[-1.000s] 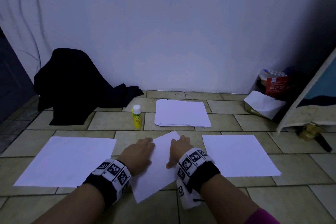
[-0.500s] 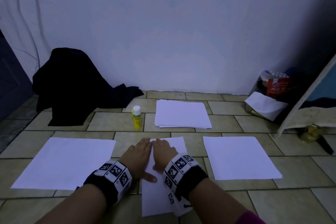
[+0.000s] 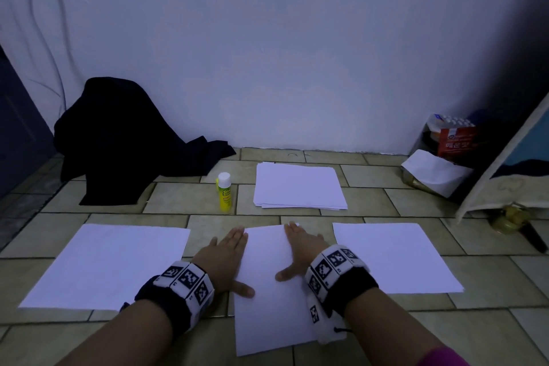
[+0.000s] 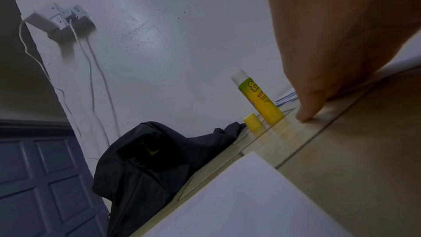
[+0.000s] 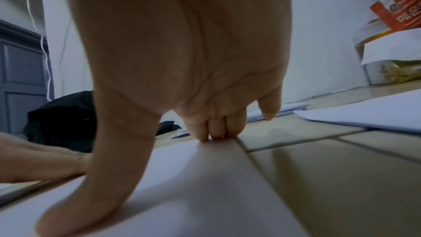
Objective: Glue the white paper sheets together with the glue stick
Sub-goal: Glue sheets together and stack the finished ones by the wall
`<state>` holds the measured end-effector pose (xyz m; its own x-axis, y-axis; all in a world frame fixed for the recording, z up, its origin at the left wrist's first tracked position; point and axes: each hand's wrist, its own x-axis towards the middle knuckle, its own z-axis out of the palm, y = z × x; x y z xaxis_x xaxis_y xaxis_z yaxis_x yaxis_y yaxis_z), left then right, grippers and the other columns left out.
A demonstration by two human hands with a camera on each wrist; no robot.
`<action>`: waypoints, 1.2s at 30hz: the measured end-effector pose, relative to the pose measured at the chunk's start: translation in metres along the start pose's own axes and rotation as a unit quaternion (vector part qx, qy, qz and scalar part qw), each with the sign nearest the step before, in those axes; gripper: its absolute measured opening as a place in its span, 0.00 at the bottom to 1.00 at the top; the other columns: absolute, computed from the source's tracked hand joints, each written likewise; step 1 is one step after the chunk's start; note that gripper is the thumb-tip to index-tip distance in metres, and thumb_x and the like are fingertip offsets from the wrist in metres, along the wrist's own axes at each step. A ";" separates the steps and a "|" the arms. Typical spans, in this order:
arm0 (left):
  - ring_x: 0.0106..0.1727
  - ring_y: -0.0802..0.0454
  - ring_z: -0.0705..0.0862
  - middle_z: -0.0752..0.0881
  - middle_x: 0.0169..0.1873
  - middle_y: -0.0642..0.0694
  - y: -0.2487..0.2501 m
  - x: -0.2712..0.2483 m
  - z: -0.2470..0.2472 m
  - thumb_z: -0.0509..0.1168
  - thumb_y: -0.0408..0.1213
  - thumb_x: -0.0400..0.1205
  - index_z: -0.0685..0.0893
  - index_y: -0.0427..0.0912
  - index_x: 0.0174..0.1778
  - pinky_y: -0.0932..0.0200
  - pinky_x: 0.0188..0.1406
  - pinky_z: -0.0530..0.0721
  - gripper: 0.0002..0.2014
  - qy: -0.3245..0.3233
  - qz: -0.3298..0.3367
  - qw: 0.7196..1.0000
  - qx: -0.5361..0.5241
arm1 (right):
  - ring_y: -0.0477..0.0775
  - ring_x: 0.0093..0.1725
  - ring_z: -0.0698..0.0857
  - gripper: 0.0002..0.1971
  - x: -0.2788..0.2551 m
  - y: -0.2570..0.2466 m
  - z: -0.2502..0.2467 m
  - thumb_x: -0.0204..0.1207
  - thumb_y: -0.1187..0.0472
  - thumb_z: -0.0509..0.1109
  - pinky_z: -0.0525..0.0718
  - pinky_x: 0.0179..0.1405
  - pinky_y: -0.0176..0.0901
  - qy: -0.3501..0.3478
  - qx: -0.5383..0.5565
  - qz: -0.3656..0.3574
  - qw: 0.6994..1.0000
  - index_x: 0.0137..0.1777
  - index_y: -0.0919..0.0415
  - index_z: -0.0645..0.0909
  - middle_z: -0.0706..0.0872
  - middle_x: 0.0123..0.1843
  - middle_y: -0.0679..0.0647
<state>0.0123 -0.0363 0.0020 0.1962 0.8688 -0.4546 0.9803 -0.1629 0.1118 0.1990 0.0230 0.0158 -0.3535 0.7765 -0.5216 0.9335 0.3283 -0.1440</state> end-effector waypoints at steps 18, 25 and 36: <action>0.84 0.45 0.47 0.46 0.84 0.41 -0.011 -0.006 -0.004 0.64 0.74 0.68 0.50 0.38 0.84 0.47 0.82 0.54 0.58 0.063 0.010 0.996 0.063 | 0.57 0.85 0.43 0.51 0.009 -0.062 0.018 0.73 0.45 0.74 0.54 0.80 0.64 0.011 -0.040 -0.101 0.994 0.85 0.55 0.41 0.40 0.86 0.53; 0.84 0.51 0.33 0.30 0.83 0.46 -0.024 -0.004 0.003 0.26 0.88 0.34 0.33 0.43 0.84 0.38 0.81 0.38 0.81 -0.024 -0.016 0.999 0.030 | 0.49 0.85 0.40 0.58 0.002 -0.019 0.010 0.70 0.41 0.74 0.40 0.80 0.66 -0.017 -0.054 -0.094 0.994 0.84 0.57 0.33 0.35 0.85 0.51; 0.76 0.57 0.24 0.25 0.81 0.48 -0.032 -0.004 0.000 0.42 0.84 0.39 0.26 0.40 0.80 0.38 0.79 0.33 0.78 -0.060 0.011 0.998 -0.006 | 0.52 0.84 0.36 0.69 -0.015 0.056 0.006 0.61 0.40 0.81 0.38 0.78 0.67 -0.035 -0.068 -0.008 0.997 0.82 0.59 0.28 0.31 0.85 0.51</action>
<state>-0.0202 -0.0344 0.0001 0.2193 0.8031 -0.5540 0.9756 -0.1749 0.1327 0.2572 0.0269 0.0099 -0.3580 0.7326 -0.5789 0.9098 0.4132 -0.0397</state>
